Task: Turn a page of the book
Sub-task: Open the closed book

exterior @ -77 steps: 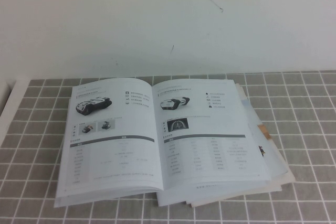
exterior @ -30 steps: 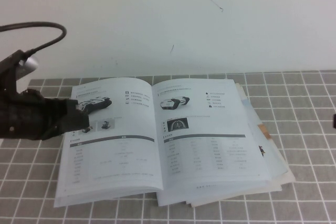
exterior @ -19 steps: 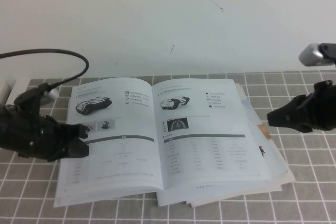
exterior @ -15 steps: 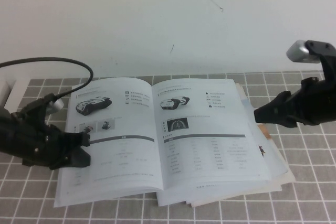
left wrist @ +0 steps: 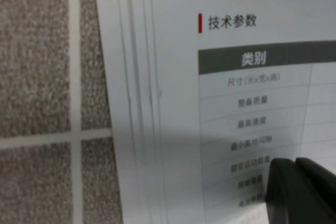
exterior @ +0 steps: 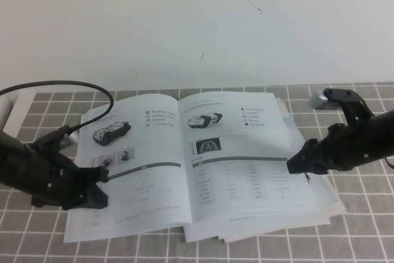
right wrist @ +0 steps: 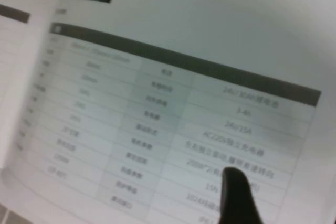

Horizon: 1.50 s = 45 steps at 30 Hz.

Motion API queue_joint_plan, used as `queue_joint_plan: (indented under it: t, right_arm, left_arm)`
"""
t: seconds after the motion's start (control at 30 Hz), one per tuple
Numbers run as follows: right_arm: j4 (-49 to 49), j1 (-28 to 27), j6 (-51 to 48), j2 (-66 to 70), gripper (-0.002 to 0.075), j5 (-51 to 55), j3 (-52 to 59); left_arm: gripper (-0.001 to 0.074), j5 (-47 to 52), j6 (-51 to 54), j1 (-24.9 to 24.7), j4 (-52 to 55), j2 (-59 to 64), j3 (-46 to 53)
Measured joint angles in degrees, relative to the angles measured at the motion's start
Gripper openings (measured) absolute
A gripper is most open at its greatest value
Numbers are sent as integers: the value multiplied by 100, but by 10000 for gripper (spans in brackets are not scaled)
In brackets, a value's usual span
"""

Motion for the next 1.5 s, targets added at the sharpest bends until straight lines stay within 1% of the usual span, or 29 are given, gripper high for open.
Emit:
queue_joint_plan:
  t: [0.2, 0.93, 1.03, 1.37, 1.5]
  right_arm:
    - [27, 0, -43, 281, 387, -358, -10]
    - [550, 0, -324, 534, 388, -205, -103]
    - [762, 0, -424, 543, 388, -161, -103]
    - [2041, 0, -1504, 557, 388, 497, -103]
    - [2305, 0, -1665, 557, 388, 614, -103]
  left_arm:
    - [-3, 14, 10, 0, 0, 3, -9]
    - [-3, 23, 32, 0, -22, 13, -9]
    - [-3, 23, 32, 0, -22, 13, -9]
    - [-3, 23, 44, 0, -22, 13, -9]
    - [-3, 23, 51, 0, -22, 13, -9]
